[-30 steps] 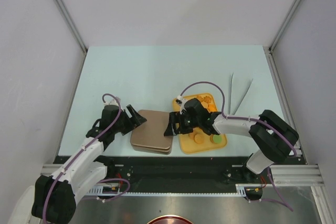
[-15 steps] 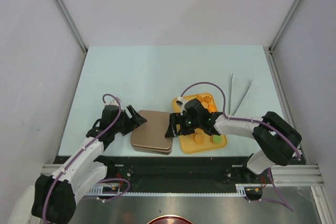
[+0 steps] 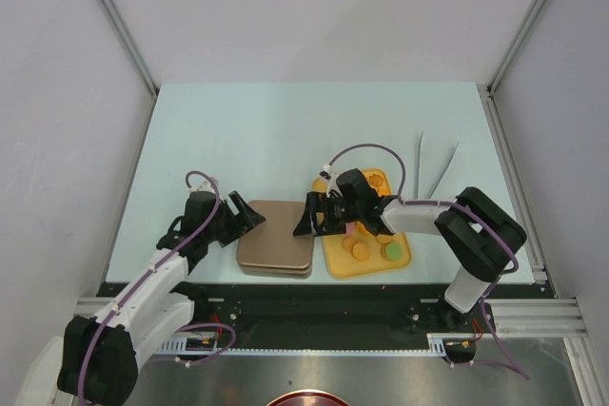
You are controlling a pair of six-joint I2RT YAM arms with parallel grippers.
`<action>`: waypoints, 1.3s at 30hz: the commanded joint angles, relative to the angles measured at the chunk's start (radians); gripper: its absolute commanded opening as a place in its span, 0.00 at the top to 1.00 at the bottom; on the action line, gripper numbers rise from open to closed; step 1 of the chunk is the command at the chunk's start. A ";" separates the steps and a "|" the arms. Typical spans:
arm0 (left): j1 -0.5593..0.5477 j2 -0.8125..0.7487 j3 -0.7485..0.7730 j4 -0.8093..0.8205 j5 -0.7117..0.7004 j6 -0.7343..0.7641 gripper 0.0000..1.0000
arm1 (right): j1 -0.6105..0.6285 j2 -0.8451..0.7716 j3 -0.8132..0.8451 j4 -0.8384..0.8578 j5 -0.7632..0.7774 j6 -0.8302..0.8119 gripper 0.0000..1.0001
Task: Pack the cookies
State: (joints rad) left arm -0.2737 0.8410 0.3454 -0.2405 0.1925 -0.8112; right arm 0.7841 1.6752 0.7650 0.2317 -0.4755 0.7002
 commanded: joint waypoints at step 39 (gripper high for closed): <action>-0.007 -0.040 -0.051 0.092 0.039 -0.023 0.25 | -0.014 0.098 0.200 -0.200 0.006 -0.242 0.27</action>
State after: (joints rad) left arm -0.2729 0.8150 0.2947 -0.2100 0.1814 -0.8131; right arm 0.7506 1.7813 0.9787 0.0486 -0.4515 0.5037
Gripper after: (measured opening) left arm 0.746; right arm 0.755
